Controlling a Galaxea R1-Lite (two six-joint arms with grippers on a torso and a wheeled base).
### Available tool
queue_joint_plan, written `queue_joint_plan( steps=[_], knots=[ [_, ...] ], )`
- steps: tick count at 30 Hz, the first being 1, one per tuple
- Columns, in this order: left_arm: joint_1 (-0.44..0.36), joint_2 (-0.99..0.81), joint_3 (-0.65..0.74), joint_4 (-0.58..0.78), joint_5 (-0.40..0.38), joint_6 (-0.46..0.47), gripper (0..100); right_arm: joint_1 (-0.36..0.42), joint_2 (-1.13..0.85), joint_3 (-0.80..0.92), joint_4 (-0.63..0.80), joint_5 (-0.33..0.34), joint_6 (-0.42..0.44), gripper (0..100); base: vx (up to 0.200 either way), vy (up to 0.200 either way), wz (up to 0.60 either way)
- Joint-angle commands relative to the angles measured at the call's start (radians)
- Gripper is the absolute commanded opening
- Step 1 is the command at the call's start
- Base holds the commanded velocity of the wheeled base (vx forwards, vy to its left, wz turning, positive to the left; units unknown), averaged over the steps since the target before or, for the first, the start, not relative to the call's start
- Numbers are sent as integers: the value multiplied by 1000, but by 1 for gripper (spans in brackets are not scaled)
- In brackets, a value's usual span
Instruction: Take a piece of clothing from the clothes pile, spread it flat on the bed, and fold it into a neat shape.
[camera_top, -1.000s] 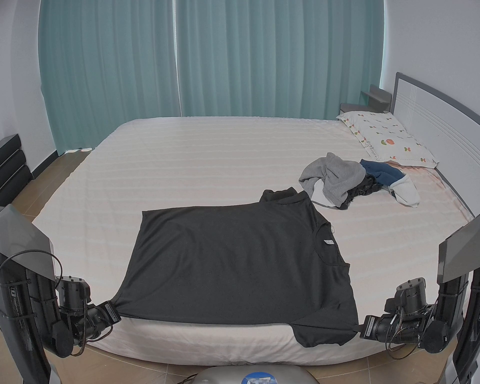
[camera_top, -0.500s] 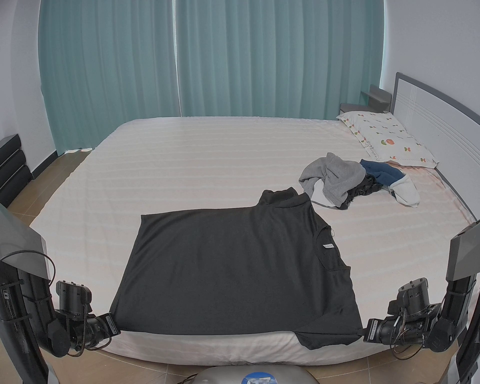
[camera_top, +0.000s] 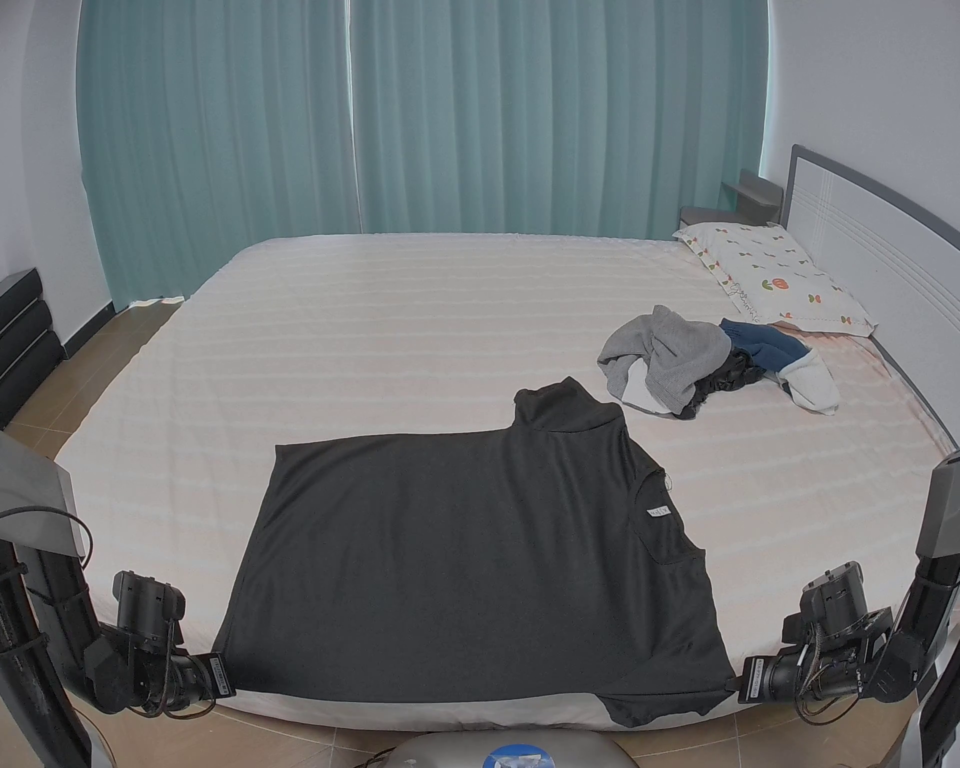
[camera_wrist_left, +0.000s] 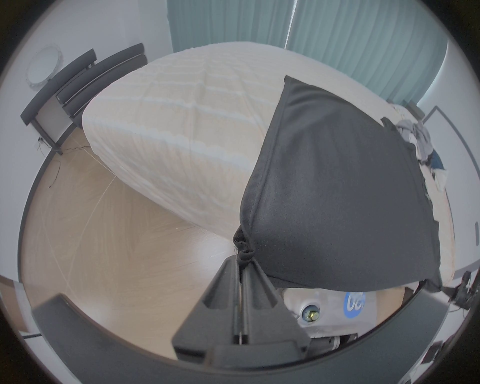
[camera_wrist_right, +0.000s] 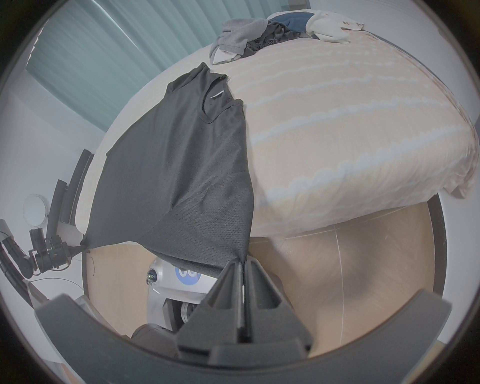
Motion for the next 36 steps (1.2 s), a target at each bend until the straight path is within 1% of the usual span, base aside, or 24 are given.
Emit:
queue_joint_plan(
  steps=[1,5,9,15,17,19,21,23,24,25,26,27,28,29,32,34,36],
  knots=[
    [-6,-45,15,63,-2,39,0,-1,-25,18,36,0,-14,0,0,0,0],
    [-6,-48,15,74,3,42,0,1,-48,18,77,0,-25,0,0,0,0],
    [-7,-65,15,120,3,45,0,1,-88,18,134,0,-52,0,0,0,0],
    [-13,-99,15,193,3,77,0,-1,-100,18,141,0,-55,0,0,0,0],
    [-15,-97,15,192,3,77,0,1,-100,18,138,0,-55,0,0,0,0],
    [-13,-90,10,153,0,76,0,-1,-110,18,114,0,-52,0,0,0,0],
    [-10,-94,4,77,-5,57,0,-4,-126,18,63,2,-43,0,0,0,0],
    [-4,-94,-4,-3,-7,17,0,-10,-128,16,23,2,-40,0,0,0,0],
    [-4,-94,-4,-3,-7,17,0,-10,-128,16,23,2,-40,0,0,0,0],
    [-6,-94,-38,-104,-3,-101,0,-16,-123,7,-30,3,-35,0,0,0,0],
    [-6,-93,-51,-149,-2,-164,0,-21,-117,4,-56,2,-34,0,0,0,0],
    [-6,-90,-58,-181,-3,-202,0,-22,-113,-4,-83,2,-29,0,0,0,0],
    [-6,-90,-58,-181,-3,-202,0,-22,-113,-4,-83,2,-29,0,0,0,0],
    [-6,-85,-64,-222,-3,-230,0,-25,-108,-19,-127,2,-15,0,0,0,0],
    [-6,-56,-82,-268,-5,-240,0,-28,-97,-68,-185,-9,6,0,0,0,0],
    [-6,-48,-97,-273,-3,-251,0,-28,-94,-91,-191,-26,9,0,0,0,0],
    [-7,-42,-127,-272,0,-297,0,-30,-83,-139,-193,-58,21,0,0,0,0]
  ],
)
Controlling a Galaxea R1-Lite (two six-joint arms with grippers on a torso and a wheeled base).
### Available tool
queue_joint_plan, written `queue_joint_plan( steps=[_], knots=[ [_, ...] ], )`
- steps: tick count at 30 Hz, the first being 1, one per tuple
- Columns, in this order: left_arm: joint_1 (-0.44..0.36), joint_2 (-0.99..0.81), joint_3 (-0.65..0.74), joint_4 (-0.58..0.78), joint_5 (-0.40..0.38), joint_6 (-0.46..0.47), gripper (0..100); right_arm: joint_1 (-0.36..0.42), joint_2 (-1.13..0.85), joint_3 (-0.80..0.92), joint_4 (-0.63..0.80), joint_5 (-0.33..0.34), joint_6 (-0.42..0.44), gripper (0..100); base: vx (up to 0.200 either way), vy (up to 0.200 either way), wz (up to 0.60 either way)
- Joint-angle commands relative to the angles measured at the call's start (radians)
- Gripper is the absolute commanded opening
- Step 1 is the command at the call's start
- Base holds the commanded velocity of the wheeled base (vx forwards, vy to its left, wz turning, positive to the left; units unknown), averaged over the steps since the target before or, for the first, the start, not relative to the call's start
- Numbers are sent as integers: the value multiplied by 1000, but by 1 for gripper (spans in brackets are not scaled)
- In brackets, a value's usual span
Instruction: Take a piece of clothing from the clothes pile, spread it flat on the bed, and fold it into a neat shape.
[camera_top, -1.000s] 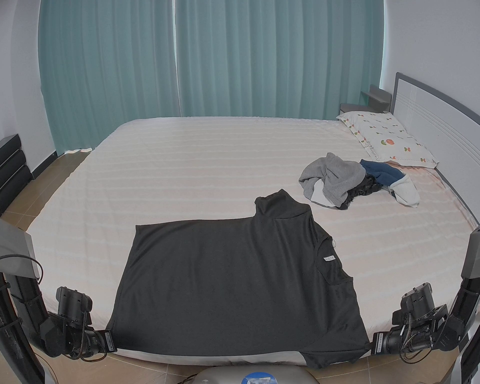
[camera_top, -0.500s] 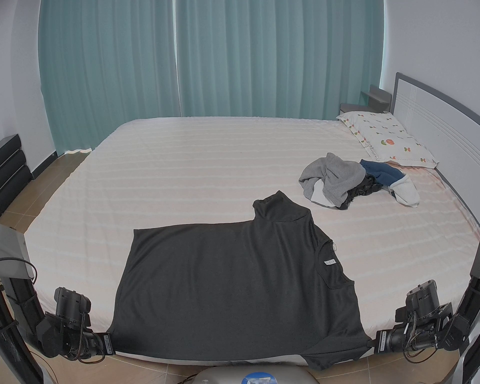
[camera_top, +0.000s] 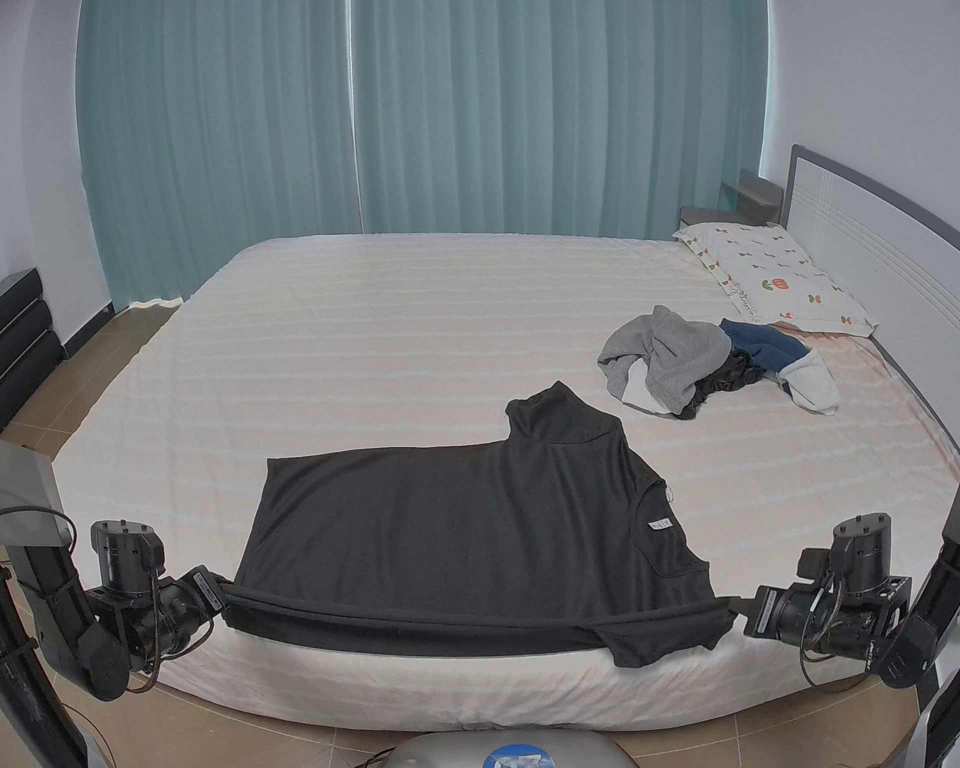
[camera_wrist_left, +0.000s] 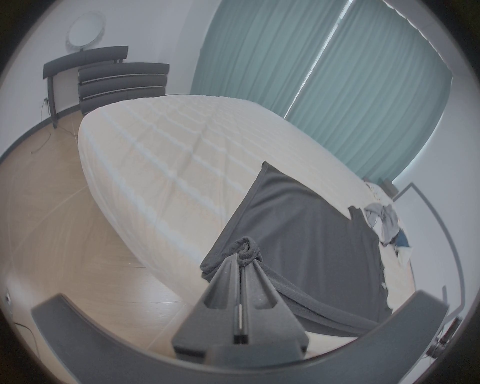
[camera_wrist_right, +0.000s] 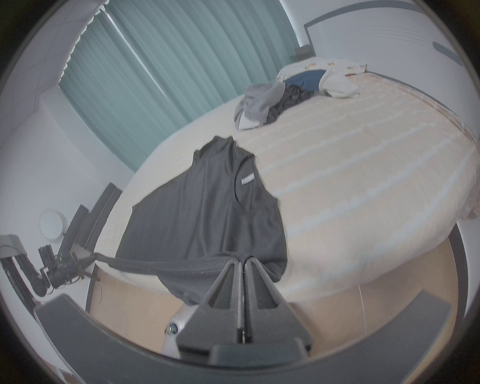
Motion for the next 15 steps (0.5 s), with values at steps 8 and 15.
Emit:
queue_joint_plan(
  steps=[8,15],
  knots=[
    [-4,50,-80,-14,2,-70,0,-13,62,-125,-19,-36,26,0,0,0,0],
    [-5,91,-118,-12,-4,-73,0,-26,103,-183,-21,-37,24,0,0,0,0]
  ],
)
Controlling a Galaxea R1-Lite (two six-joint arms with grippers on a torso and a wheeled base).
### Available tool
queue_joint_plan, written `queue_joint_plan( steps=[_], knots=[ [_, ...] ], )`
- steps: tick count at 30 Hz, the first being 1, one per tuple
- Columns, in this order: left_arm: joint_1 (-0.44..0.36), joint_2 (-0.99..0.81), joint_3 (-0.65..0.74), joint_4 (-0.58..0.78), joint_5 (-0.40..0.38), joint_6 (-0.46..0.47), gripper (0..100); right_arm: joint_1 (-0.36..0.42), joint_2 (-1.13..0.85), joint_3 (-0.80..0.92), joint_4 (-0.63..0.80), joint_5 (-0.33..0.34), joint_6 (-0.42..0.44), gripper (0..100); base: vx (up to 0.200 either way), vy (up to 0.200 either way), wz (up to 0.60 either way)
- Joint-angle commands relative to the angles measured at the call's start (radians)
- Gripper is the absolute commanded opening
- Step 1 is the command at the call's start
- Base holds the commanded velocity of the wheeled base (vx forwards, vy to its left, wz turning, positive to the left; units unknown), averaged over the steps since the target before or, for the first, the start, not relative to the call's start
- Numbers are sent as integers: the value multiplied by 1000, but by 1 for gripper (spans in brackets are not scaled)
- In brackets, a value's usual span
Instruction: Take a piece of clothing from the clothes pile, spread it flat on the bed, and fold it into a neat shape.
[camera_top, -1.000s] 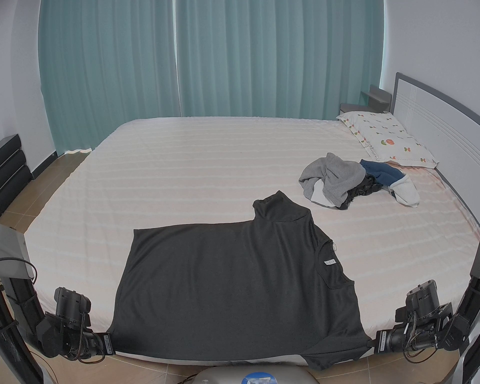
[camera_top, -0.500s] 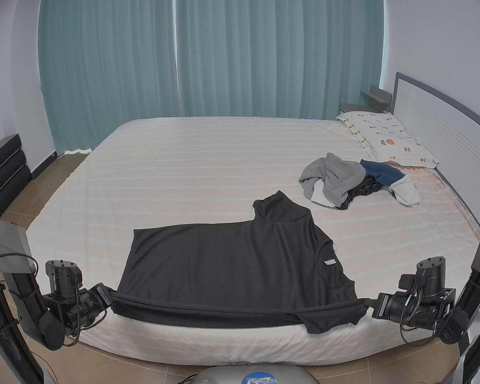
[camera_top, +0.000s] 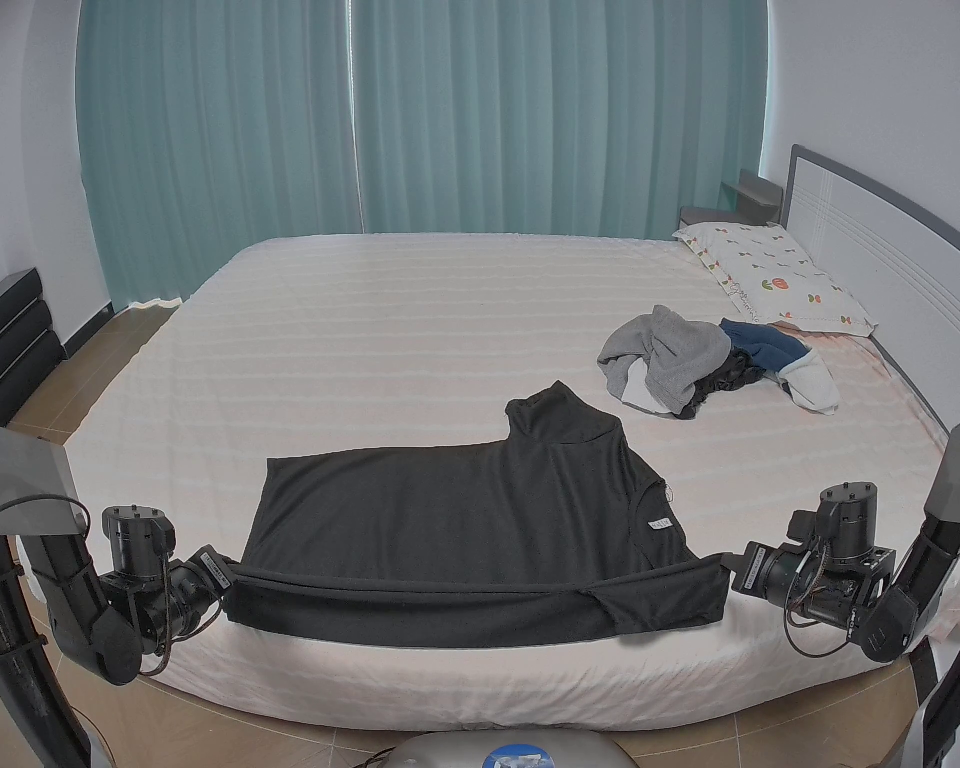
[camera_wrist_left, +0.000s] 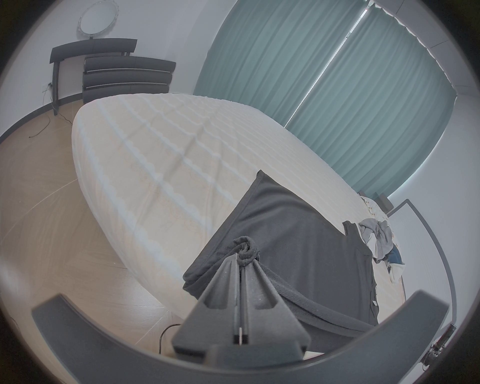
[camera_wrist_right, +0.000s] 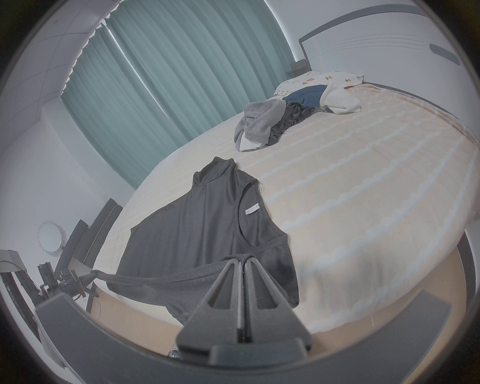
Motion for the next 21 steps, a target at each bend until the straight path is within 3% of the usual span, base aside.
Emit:
queue_joint_plan(
  steps=[1,8,21],
  knots=[
    [-1,40,-30,-1,-1,-2,0,-3,41,-35,-1,0,1,0,0,0,0],
    [-1,101,-94,1,4,-74,0,-10,127,-132,-1,0,1,0,0,0,0],
    [-2,239,-244,4,13,-75,0,-25,302,-299,-15,3,1,0,0,0,0]
  ],
)
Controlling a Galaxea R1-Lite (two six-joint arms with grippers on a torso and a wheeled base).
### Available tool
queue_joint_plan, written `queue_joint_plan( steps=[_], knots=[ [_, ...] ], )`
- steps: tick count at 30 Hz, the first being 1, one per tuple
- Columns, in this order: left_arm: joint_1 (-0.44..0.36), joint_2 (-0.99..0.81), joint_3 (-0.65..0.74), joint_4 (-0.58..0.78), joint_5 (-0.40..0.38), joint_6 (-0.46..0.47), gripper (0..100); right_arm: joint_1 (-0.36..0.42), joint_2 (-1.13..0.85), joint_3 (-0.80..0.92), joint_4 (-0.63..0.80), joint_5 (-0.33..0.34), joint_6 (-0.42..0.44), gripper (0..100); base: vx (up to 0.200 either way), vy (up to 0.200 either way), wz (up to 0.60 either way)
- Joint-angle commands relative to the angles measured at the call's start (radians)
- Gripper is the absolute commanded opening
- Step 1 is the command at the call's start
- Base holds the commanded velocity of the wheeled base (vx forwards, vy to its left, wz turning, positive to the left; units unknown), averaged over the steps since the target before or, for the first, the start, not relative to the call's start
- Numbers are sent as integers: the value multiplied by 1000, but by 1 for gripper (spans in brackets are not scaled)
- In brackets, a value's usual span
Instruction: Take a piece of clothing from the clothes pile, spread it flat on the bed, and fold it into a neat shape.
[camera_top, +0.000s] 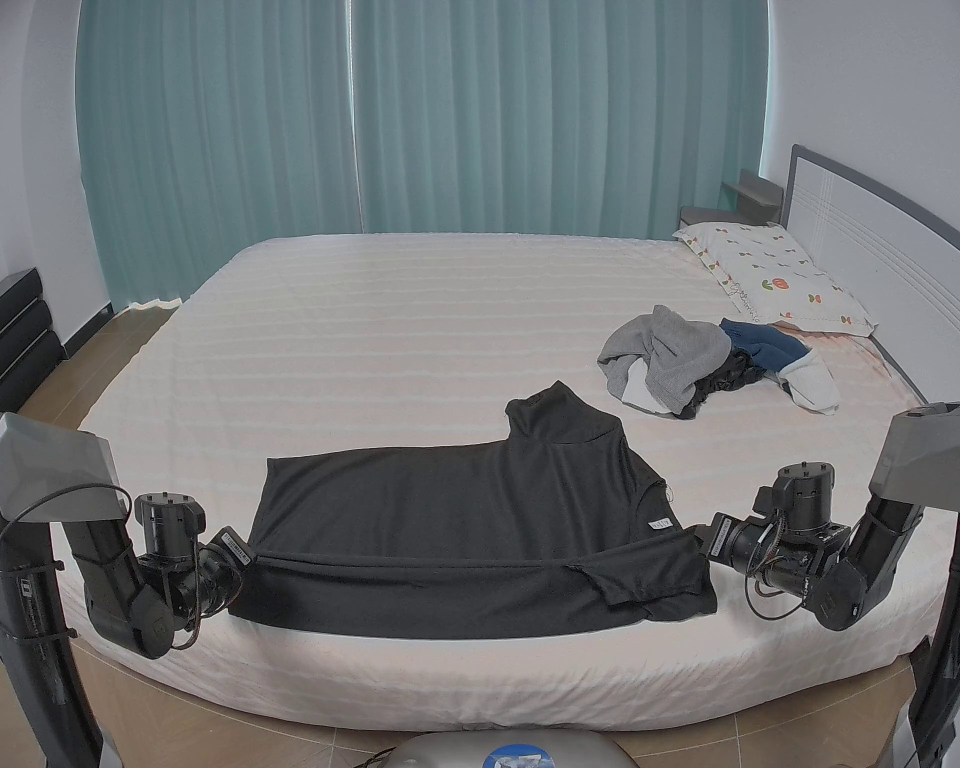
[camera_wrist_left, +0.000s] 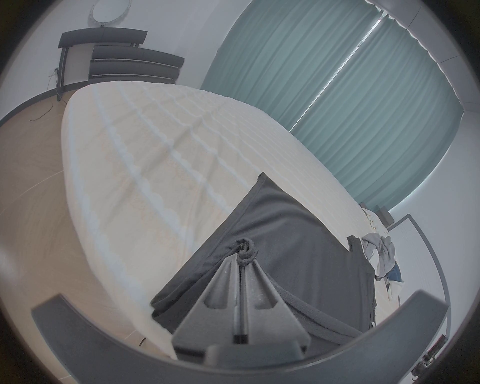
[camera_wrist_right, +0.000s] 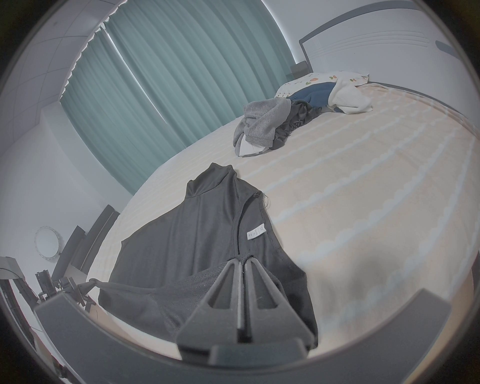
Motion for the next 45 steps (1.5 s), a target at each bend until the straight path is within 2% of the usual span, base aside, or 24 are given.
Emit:
queue_joint_plan(
  steps=[1,13,14,16,17,21,24,30,32,35,38,39,40,45],
  knots=[
    [-2,76,-64,3,2,0,0,-6,111,-70,-22,4,1,0,0,0,0],
    [-9,132,-143,9,8,12,0,-6,244,-148,-95,-3,16,0,0,0,0],
    [-14,137,-151,9,10,9,100,-3,249,-148,-112,-3,22,0,0,0,0],
    [-15,145,-162,9,10,6,100,1,252,-148,-125,-3,28,0,0,0,0],
    [-15,151,-168,8,10,6,100,3,258,-150,-126,-2,33,100,0,0,0],
    [-15,157,-191,5,37,-25,100,-5,254,-148,-149,-2,75,100,0,0,0],
    [-15,151,-192,8,49,-72,100,-22,226,-135,-192,-5,153,100,0,0,0],
    [5,109,-157,8,39,-79,100,-74,135,-56,-212,4,252,100,0,0,0],
    [5,76,-130,-2,36,-74,100,-92,109,-26,-212,12,312,100,0,0,0],
    [5,7,-100,-3,36,-68,100,-107,94,7,-212,66,447,100,0,0,0],
    [3,-16,-79,-3,26,-72,100,-117,97,17,-212,122,515,100,0,0,0],
    [5,-18,-68,-5,2,-83,100,-123,100,20,-210,164,549,100,0,0,0],
    [6,-12,-64,-5,-13,-89,100,-123,103,23,-212,174,556,100,0,0,0],
    [35,8,-56,-3,-105,-138,100,-107,102,62,-213,184,564,100,120,0,0]
  ],
)
